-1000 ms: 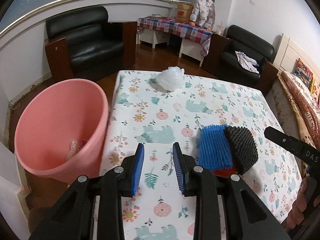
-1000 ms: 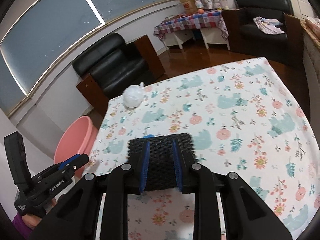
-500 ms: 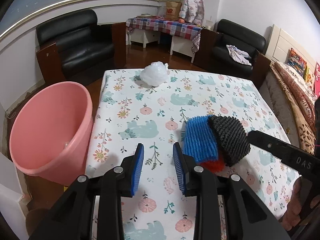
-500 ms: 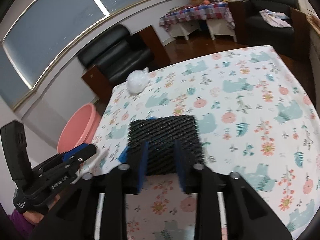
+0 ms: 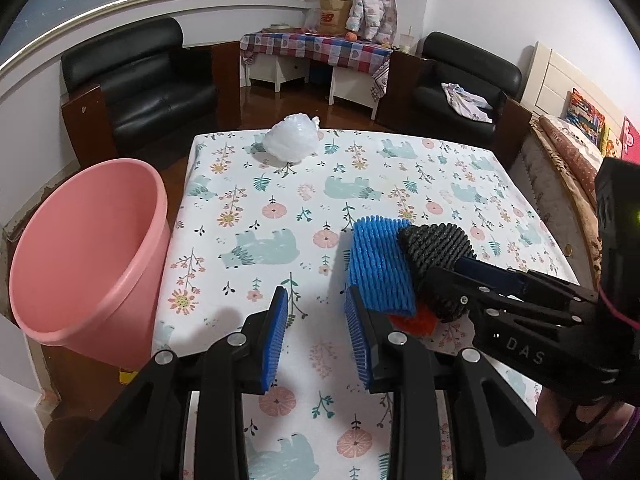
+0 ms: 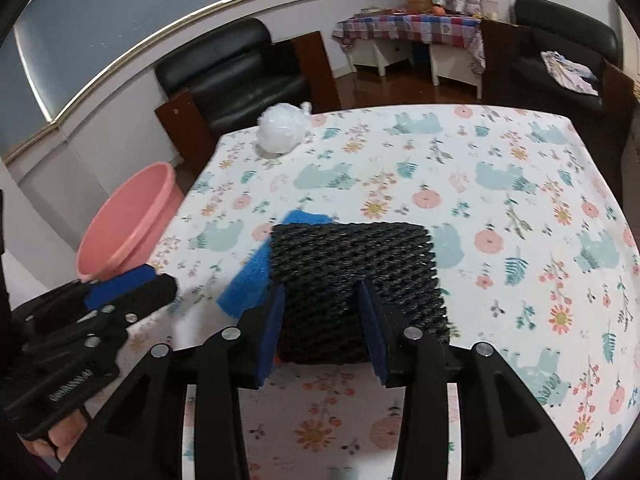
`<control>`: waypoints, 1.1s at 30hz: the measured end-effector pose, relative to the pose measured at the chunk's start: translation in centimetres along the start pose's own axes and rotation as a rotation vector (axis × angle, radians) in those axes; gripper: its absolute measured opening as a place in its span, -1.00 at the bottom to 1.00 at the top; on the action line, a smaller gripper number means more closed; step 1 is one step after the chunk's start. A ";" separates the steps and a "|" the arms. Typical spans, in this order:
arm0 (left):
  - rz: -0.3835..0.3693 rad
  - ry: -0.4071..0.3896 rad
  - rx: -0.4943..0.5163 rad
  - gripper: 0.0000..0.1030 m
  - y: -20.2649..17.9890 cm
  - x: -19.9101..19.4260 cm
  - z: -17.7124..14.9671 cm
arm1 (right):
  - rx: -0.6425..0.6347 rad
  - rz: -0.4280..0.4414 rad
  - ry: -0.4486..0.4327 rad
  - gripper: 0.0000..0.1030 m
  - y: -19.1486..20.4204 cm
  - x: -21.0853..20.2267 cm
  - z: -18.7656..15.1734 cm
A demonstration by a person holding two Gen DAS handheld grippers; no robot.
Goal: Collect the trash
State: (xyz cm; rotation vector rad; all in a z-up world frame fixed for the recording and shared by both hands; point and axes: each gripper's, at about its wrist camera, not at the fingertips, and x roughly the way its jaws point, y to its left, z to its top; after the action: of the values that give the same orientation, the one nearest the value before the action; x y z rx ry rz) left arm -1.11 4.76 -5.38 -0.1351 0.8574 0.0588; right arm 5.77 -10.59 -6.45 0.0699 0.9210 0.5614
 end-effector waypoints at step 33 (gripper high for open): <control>-0.251 0.049 -0.123 -0.17 -3.3 2.1 3.9 | 0.177 0.017 0.005 -0.99 -7.2 -2.2 -2.4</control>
State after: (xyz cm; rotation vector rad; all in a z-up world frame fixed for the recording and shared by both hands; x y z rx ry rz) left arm 3.58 2.03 -4.15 -0.3595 0.8801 -0.1278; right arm 5.91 -18.24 -8.37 0.2361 0.9742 0.4954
